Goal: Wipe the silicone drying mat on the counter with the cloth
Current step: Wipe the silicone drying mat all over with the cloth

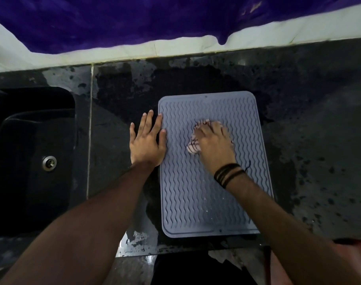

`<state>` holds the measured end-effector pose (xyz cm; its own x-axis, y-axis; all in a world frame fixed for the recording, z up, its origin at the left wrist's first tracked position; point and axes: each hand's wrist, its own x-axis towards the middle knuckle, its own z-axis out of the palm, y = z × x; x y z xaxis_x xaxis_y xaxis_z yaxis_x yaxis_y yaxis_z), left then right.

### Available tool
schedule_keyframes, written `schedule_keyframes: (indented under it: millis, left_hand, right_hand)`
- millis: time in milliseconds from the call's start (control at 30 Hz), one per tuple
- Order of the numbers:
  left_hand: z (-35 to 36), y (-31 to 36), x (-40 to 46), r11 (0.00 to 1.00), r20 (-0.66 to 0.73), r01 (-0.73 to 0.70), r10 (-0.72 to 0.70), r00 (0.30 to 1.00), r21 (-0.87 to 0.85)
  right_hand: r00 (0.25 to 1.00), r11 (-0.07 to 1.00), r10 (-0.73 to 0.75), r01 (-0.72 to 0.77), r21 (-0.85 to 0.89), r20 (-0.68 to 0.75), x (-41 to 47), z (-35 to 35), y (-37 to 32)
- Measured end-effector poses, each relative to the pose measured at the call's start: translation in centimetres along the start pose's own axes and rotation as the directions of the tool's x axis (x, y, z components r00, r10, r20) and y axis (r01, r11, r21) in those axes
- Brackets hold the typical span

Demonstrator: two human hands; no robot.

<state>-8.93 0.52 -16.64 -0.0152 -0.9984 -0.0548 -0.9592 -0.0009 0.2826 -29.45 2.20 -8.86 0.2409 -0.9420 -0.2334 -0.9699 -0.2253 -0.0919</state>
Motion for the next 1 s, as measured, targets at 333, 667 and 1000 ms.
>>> schedule_keyframes:
  millis: [333, 667, 1000]
  left_hand:
    - [-0.1, -0.1, 0.0, 1.0, -0.003, -0.015, 0.015, 1.0, -0.017]
    - [-0.2, 0.1, 0.0, 1.0, -0.003, 0.0, -0.001, 1.0, -0.019]
    - [-0.3, 0.2, 0.0, 0.999, 0.003, -0.006, 0.006, 1.0, -0.04]
  right_hand:
    - [0.943, 0.97, 0.219, -0.238, -0.05, -0.249, 4.7, -6.5, 5.3]
    - [0.984, 0.989, 0.114, -0.099, 0.109, -0.137, 3.6, 1.7, 1.3]
    - [0.961, 0.943, 0.201, -0.138, 0.302, -0.189, 1.7, -0.9, 2.4]
